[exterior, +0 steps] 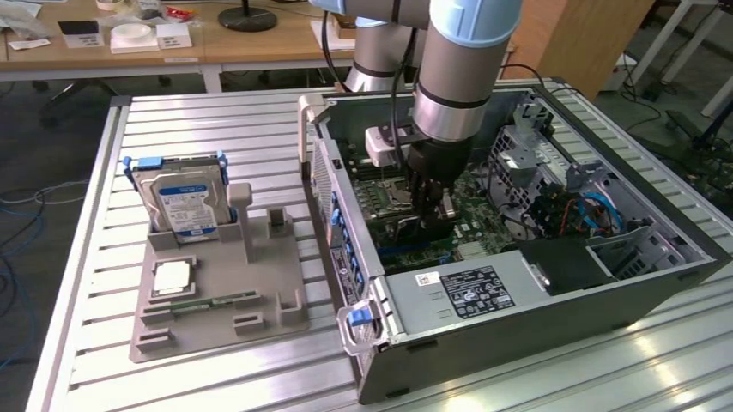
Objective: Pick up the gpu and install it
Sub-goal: 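Insert the gpu into the slot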
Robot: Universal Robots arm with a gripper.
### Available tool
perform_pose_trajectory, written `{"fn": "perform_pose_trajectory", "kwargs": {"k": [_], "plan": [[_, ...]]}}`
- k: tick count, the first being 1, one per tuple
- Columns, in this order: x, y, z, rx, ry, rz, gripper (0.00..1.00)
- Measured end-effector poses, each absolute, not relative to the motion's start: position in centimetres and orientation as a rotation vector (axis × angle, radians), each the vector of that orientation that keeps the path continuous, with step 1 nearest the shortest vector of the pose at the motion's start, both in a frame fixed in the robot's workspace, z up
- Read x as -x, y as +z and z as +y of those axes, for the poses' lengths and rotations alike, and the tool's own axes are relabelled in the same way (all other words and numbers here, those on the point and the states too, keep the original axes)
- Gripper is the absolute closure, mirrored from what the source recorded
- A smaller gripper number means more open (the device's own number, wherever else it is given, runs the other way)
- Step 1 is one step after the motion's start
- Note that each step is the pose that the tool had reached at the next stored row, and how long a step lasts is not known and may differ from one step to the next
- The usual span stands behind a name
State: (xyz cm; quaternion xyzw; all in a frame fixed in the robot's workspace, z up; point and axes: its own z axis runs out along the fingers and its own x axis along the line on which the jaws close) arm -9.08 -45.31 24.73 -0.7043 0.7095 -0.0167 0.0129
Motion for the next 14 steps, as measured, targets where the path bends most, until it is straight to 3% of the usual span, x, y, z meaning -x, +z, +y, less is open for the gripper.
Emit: {"fn": "perform_pose_trajectory", "kwargs": {"k": [14], "plan": [[9.13, 24.67, -45.30, 2.194, -0.052, 2.211, 0.73]]}}
